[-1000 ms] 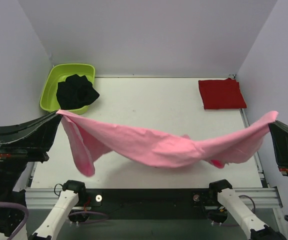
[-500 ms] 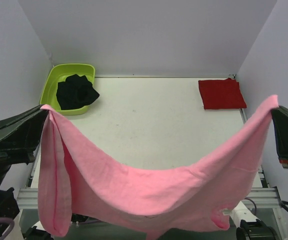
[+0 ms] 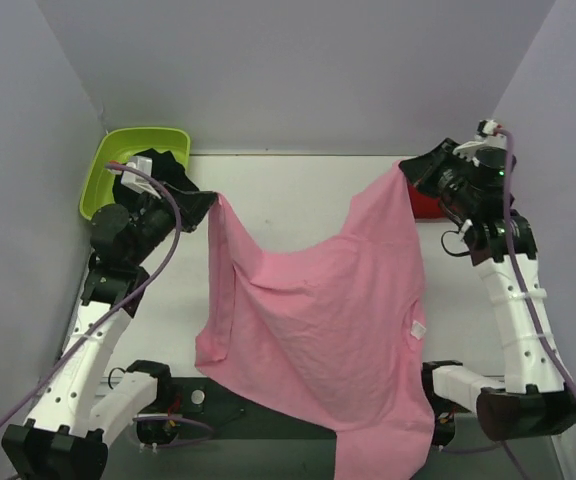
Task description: Fold and stack the t-shirts
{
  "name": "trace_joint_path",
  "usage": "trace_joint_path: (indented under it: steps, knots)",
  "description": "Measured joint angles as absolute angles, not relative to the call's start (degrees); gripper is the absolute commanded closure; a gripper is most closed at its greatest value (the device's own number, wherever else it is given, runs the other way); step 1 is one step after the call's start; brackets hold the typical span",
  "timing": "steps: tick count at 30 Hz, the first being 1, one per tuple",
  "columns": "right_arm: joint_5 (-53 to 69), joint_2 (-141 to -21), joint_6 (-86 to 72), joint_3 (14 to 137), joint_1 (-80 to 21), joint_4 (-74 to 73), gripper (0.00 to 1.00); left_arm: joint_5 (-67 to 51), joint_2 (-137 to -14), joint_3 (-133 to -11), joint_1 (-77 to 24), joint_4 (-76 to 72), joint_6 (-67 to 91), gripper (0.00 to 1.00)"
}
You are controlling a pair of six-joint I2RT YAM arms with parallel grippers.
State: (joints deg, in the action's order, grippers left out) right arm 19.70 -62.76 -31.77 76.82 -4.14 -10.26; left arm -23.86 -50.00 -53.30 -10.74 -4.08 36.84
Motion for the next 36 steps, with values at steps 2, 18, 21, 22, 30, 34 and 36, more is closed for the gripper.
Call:
trace_joint_path:
  steps: [2, 18, 21, 22, 30, 34, 36]
  knots:
    - [17.8, -66.13, -30.76, 74.7, -6.09, -9.34, 1.0, -22.63, -51.44, -50.33, -10.74, -4.38, 36.84, 1.0]
    - [9.41, -94.06, -27.38, 77.17, -9.47, -0.75, 1.0, -13.39, -70.37, -42.5, -9.26, -18.65, 36.62, 1.0]
    - [8.29, -100.38, -26.92, 82.13, -9.47, -1.26, 1.0, -12.03, -77.28, -44.8, -8.75, -20.21, 37.43, 1.0]
    - [7.99, -101.51, -26.89, 83.24, -9.47, -1.23, 1.0, -11.75, -78.85, -45.47, -8.49, -20.53, 37.71, 1.0]
    - [4.64, -109.84, -25.36, 95.64, -9.47, -3.55, 1.0, -10.74, -93.91, -59.35, -5.8, -21.21, 39.24, 1.0]
    - [3.81, -113.34, -24.53, 100.55, -9.47, -4.43, 1.0, -11.16, -100.51, -66.85, -4.58, -21.47, 39.7, 1.0]
    - [3.51, -115.07, -24.03, 102.74, -9.47, -5.19, 1.0, -11.4, -103.13, -69.47, -3.97, -21.43, 40.07, 1.0]
